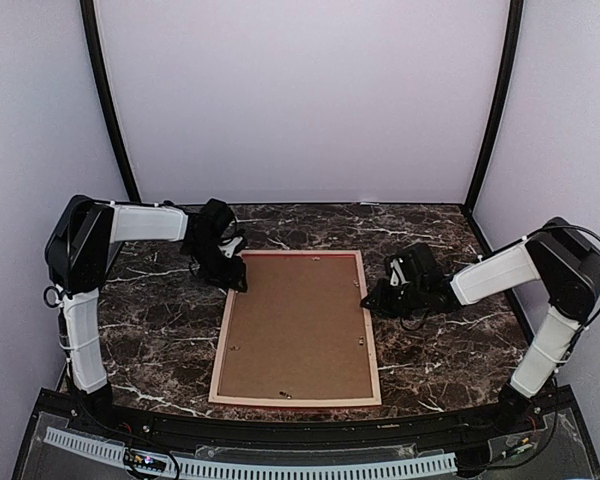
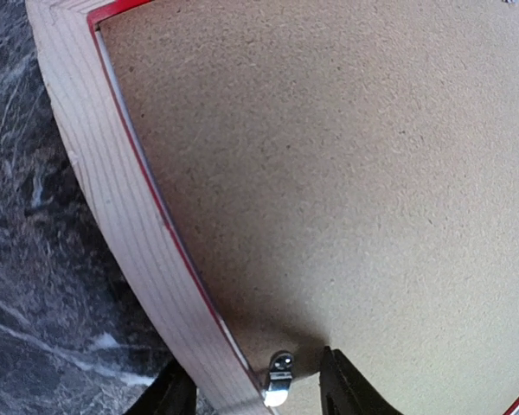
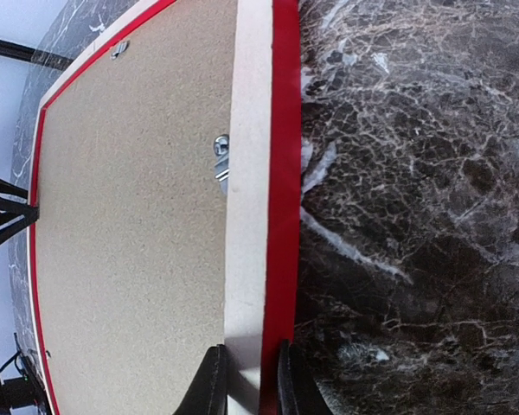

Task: Put the photo into the frame
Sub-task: Press the fastener onto the backboard.

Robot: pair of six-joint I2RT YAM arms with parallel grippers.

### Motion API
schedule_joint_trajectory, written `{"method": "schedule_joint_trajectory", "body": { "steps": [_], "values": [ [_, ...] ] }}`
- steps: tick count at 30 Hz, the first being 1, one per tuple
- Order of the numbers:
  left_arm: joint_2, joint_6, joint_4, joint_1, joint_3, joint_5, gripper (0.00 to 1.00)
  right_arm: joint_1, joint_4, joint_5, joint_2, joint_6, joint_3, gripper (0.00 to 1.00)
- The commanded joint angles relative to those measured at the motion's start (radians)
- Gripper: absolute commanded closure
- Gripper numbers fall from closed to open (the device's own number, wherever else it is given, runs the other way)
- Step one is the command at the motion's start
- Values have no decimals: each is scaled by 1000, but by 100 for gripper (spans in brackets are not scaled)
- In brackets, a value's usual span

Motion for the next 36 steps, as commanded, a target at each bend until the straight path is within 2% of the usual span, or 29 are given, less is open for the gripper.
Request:
{"method": "schedule_joint_trajectory", "body": {
  "steps": [1,6,14,20,24,28,36],
  "values": [
    [51,69,34,-20,74,58,48,42,-80,-112,15,55,-59,100],
    [72,150,-26,-19,125,-24,43,42,-54,-121,10,68,-76,100],
    [68,215,-128,-18,144,-133,42,42,-30,-132,34,67,-82,100],
    [43,200,-119,-1,118,-39,42,42,-30,-124,38,69,-89,100],
    [31,189,-120,21,110,5,37,42,-40,-114,31,69,-90,100],
    [12,186,-121,45,100,23,33,42,-45,-110,32,67,-87,100],
    [-6,193,-128,62,66,36,33,42,-54,-109,32,63,-83,100]
  ]
}}
